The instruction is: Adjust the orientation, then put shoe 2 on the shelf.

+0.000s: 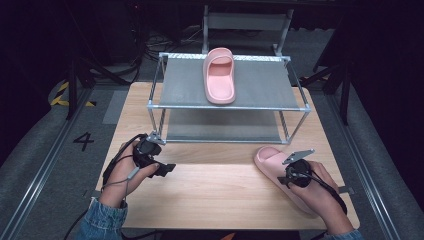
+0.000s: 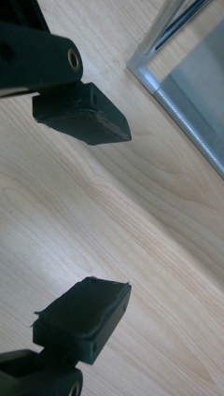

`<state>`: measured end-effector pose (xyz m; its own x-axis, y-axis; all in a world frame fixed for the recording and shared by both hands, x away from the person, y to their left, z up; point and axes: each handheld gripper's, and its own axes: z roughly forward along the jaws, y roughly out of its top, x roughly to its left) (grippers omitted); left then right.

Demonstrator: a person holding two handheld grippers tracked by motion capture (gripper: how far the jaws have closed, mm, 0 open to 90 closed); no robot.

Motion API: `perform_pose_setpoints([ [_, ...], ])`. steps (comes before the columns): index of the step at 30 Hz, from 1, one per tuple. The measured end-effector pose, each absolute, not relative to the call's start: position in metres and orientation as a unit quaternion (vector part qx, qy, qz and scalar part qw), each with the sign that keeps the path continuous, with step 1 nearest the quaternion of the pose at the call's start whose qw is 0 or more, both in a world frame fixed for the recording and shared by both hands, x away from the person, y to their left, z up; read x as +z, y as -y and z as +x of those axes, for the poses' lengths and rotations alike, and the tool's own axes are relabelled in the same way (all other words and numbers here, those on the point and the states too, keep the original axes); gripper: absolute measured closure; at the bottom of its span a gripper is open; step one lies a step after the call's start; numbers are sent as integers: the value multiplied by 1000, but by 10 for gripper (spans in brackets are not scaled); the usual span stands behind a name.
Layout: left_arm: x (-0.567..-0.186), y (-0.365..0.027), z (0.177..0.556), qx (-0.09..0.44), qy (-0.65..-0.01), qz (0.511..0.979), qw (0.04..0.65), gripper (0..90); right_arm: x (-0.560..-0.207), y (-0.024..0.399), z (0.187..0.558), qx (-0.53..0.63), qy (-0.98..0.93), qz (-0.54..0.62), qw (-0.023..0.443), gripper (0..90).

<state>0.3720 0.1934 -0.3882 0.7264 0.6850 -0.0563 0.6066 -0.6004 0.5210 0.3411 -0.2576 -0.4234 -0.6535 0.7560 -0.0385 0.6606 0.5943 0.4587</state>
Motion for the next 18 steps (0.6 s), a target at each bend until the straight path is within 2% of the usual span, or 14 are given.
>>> perform_pose_setpoints([
  [9, -401, -203, 377, 77, -386, 895, 211, 203, -419, 257, 339, 222, -881, 402, 113, 835],
  [18, -405, -210, 377, 67, -391, 893, 211, 202, -399, 253, 335, 242, -881, 392, 104, 839],
])
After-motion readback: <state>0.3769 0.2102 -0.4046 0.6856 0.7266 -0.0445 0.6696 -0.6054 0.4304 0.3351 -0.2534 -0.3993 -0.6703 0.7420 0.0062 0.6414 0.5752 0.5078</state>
